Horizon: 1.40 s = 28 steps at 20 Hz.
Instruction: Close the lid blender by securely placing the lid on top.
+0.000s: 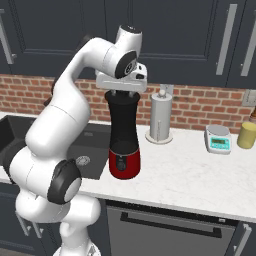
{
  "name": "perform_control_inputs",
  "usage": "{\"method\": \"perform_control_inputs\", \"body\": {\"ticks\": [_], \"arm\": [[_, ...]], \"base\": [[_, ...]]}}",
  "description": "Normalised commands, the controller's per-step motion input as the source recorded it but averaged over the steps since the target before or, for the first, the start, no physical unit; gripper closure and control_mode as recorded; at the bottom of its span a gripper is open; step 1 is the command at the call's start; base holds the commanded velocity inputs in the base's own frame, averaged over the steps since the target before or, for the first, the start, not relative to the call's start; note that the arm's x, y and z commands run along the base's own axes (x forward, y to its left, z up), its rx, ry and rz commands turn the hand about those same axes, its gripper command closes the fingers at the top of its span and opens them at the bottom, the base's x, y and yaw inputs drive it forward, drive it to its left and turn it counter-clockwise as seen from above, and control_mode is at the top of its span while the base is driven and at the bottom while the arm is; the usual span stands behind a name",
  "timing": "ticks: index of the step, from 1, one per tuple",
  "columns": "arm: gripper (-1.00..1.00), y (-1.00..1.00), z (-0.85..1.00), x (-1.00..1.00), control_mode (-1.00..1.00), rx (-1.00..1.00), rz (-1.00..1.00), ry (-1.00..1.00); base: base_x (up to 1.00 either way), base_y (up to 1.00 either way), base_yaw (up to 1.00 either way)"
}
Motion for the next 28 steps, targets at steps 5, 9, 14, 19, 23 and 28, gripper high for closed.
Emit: {"method": "perform_control_inputs", "body": {"ticks": [5,9,14,19,23,28], "arm": [[-1.00,0.34,-0.13,0.15,-1.00,0.00,0.13,-0.06],[-1.00,0.13,-0.03,0.09,-1.00,0.00,0.12,-0.10],[-1.00,0.03,-0.01,0.01,-1.00,0.00,0.09,-0.10],[-1.00,-0.12,0.04,0.00,-1.00,0.00,0.01,-0.15],[-1.00,-0.19,0.19,0.00,-1.00,0.00,0.00,-0.14],[-1.00,-0.03,0.07,0.01,-1.00,0.00,0.00,-0.02]], "base": [[0.00,0.00,0.00],[0.00,0.00,0.00],[0.00,0.00,0.00],[0.00,0.00,0.00],[0.00,0.00,0.00],[0.00,0.00,0.00]]}}
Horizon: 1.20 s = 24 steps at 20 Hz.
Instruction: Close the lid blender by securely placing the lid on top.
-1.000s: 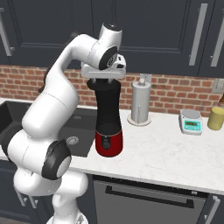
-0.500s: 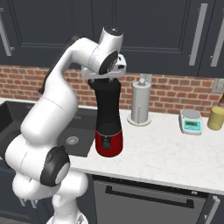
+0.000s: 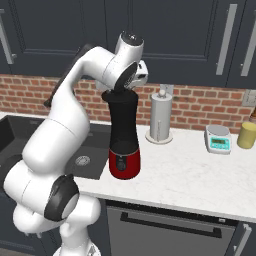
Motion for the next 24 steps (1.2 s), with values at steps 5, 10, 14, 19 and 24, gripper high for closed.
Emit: {"method": "perform_control_inputs", "body": {"ticks": [5,10,14,19,24], "arm": [[-1.00,0.00,0.19,-0.02,-1.00,0.00,0.00,0.00],[-1.00,-0.02,0.27,-0.79,-1.00,0.00,0.00,-0.02],[-1.00,0.00,0.15,-0.84,-1.00,0.01,0.00,-0.02],[-1.00,0.00,0.01,-0.70,-1.00,0.01,0.00,-0.03],[-1.00,0.00,-0.01,-0.69,-1.00,0.03,0.00,-0.10]], "base": [[0.00,0.00,0.00],[0.00,0.00,0.00],[0.00,0.00,0.00],[0.00,0.00,0.00],[0.00,0.00,0.00]]}}
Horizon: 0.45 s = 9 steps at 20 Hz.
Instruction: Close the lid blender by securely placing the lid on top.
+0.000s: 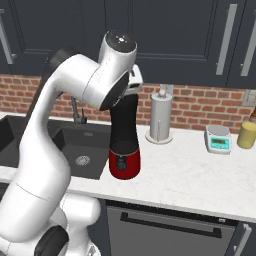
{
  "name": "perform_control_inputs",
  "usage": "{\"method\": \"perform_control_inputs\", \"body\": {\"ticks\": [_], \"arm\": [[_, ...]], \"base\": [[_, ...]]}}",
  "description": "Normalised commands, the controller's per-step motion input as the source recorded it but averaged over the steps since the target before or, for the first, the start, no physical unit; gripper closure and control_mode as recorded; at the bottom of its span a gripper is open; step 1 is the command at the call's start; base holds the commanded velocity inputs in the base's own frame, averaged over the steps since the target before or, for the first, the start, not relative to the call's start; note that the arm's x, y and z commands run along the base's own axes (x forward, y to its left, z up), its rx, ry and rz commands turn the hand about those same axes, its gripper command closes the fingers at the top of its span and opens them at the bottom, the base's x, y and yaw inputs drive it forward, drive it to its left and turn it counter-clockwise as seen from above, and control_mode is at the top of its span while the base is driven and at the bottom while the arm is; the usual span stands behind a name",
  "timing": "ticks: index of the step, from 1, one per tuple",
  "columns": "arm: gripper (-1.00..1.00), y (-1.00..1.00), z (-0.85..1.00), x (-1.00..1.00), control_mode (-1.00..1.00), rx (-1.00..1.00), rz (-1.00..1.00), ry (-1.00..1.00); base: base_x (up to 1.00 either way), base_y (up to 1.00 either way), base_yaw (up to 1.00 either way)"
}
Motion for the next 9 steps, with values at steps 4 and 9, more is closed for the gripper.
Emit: {"method": "perform_control_inputs", "body": {"ticks": [4,9], "arm": [[-1.00,0.00,-0.01,-0.64,-1.00,0.04,0.00,-0.12],[-1.00,0.05,0.00,-0.24,-1.00,0.01,0.00,-0.06]], "base": [[0.00,0.00,0.00],[0.00,0.00,0.00]]}}
